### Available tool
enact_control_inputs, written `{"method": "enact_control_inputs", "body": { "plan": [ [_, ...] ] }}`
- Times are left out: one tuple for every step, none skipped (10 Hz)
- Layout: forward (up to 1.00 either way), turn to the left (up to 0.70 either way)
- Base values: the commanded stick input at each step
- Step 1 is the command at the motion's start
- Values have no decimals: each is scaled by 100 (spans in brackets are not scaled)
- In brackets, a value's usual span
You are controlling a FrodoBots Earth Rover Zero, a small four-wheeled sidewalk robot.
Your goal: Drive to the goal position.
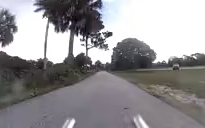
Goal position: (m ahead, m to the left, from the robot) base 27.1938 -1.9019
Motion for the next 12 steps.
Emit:
{"method": "enact_control_inputs", "body": {
  "plan": [
    [85,-11],
    [85,0],
    [85,0],
    [85,0],
    [85,0],
    [85,0],
    [85,0],
    [85,0],
    [85,0],
    [85,0],
    [85,0],
    [85,0]
  ]
}}
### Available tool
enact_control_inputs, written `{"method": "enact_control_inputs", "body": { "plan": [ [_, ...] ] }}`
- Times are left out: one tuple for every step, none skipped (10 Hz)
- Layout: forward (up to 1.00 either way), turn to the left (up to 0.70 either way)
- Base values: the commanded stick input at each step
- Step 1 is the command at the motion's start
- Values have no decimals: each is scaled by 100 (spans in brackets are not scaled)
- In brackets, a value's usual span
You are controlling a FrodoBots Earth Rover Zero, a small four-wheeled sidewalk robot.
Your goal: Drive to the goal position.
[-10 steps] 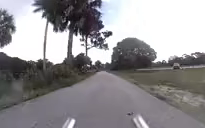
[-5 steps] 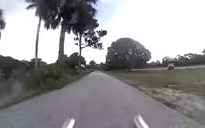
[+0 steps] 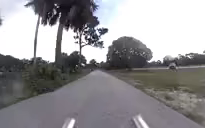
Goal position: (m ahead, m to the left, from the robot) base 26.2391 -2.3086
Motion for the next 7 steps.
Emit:
{"method": "enact_control_inputs", "body": {
  "plan": [
    [85,0],
    [85,0],
    [85,0],
    [85,0],
    [85,0],
    [85,0],
    [85,0]
  ]
}}
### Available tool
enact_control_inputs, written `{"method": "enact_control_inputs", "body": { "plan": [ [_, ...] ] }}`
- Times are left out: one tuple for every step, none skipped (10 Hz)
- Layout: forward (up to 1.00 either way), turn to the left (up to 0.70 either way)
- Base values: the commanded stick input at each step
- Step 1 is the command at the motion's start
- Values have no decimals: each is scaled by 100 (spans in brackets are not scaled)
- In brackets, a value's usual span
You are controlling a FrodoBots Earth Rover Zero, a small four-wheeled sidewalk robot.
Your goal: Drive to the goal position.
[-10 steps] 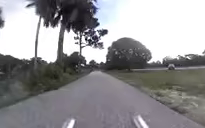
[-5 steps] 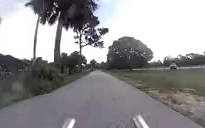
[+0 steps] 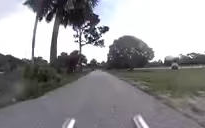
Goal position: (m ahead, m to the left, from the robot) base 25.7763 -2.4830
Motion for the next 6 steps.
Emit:
{"method": "enact_control_inputs", "body": {
  "plan": [
    [85,0],
    [85,0],
    [85,0],
    [85,0],
    [85,0],
    [85,0]
  ]
}}
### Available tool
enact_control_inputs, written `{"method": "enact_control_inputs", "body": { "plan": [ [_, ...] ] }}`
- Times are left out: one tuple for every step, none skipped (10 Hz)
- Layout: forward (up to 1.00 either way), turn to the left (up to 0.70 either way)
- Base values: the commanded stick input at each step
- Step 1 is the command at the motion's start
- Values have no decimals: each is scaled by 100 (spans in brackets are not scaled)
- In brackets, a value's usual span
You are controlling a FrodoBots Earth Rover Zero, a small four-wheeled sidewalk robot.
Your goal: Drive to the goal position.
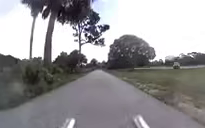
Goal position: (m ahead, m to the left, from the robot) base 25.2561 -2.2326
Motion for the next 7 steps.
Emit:
{"method": "enact_control_inputs", "body": {
  "plan": [
    [85,0],
    [85,0],
    [85,0],
    [85,0],
    [85,0],
    [85,0],
    [85,0]
  ]
}}
